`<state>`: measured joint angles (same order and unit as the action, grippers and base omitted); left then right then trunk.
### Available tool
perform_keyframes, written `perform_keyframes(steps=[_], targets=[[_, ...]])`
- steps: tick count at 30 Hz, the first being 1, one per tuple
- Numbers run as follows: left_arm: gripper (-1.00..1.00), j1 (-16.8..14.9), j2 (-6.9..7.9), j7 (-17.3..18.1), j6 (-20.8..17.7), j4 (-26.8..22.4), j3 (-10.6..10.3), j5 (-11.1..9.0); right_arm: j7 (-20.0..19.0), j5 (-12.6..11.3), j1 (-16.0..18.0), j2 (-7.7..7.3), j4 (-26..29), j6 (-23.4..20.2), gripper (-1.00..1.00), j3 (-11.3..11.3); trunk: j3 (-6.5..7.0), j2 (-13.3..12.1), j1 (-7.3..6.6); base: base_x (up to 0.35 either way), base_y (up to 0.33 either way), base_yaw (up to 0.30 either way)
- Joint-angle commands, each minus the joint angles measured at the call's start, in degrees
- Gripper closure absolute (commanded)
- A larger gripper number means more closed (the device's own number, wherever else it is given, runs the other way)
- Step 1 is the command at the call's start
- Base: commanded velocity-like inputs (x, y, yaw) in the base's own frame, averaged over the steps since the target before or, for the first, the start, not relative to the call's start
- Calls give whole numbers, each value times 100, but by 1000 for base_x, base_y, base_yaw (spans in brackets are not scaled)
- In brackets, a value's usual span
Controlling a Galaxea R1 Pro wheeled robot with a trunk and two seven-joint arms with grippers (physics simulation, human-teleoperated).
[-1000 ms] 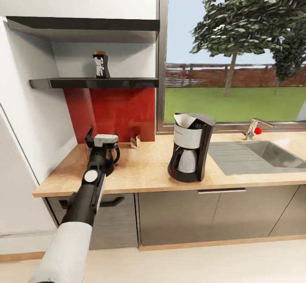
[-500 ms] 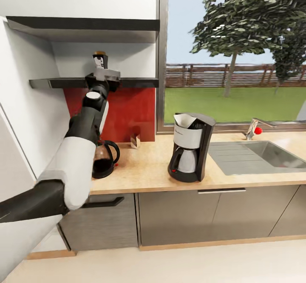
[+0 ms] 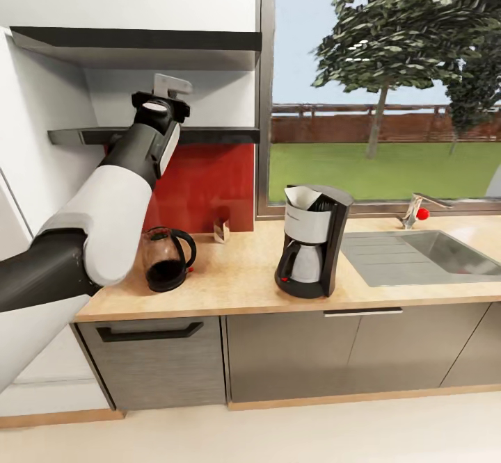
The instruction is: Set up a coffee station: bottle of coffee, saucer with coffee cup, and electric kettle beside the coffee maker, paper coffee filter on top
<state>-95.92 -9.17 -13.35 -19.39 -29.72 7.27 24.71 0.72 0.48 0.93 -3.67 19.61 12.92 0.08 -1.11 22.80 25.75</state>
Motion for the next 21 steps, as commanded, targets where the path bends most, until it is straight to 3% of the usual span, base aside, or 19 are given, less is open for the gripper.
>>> perform_keyframes(steps=[1, 6, 7, 10, 11, 21], targets=[[-100, -12, -7, 2, -59, 1, 25, 43, 7, 5, 4, -12, -6, 14, -100, 1, -12, 11, 3, 0, 0, 0], [-100, -139, 29, -6, -122, 162, 28, 116, 7, 11, 4, -109, -24, 5, -100, 4, -12, 11, 3, 0, 0, 0], [-100, -275, 168, -10, -117, 562, 32, 143, 7, 2, 4, -213, -206, -11, -100, 5, -12, 11, 3, 0, 0, 0], [-100, -261, 239, -10, -113, 672, 22, 161, 7, -11, 4, -237, -488, -19, -100, -2, -12, 11, 3, 0, 0, 0], [-100, -234, 349, -11, -85, 646, 25, 161, 7, -20, 4, -247, -708, -25, -100, 1, -12, 11, 3, 0, 0, 0], [-100, -225, 393, -10, -62, 255, 11, 173, 14, -21, 4, -248, -749, -43, -100, -62, -12, 11, 3, 0, 0, 0]])
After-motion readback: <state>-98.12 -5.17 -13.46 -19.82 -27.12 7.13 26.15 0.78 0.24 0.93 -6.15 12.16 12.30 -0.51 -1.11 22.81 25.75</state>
